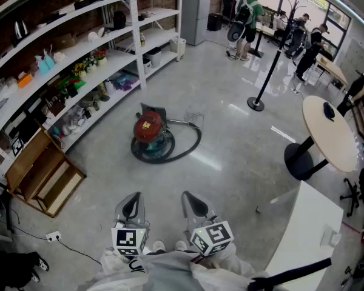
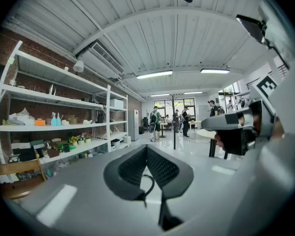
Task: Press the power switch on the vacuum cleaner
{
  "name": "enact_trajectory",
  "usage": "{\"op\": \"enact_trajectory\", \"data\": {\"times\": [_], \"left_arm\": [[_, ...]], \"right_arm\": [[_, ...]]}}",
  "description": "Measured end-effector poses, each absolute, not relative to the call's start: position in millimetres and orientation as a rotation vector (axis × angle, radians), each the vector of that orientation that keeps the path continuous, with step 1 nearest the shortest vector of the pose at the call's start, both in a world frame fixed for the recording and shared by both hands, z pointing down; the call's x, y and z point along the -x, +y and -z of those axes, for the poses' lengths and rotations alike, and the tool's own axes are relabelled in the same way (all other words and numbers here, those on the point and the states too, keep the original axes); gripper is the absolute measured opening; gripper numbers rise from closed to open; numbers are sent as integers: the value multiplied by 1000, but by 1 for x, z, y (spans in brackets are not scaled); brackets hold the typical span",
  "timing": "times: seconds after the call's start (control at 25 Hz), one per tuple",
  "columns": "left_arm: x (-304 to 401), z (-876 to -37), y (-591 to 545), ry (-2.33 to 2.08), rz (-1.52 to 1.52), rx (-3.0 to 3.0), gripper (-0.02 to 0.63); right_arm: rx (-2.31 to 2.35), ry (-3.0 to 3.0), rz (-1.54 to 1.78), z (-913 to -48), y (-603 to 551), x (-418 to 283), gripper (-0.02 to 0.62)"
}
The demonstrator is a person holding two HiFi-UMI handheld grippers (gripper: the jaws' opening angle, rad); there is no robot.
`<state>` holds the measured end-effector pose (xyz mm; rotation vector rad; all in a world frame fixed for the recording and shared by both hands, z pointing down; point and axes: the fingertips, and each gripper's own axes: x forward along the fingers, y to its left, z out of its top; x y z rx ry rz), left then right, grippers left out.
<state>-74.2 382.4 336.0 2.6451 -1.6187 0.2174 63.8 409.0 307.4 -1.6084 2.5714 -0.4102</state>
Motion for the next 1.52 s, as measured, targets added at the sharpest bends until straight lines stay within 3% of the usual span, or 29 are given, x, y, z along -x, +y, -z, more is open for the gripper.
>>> {"op": "enact_trajectory", "data": {"times": [1.52], "left_arm": [[44,-345,385,-1681,-213,-2582,0]], "right_arm": [[1534,2579,499,-326,406,-103,0]]}}
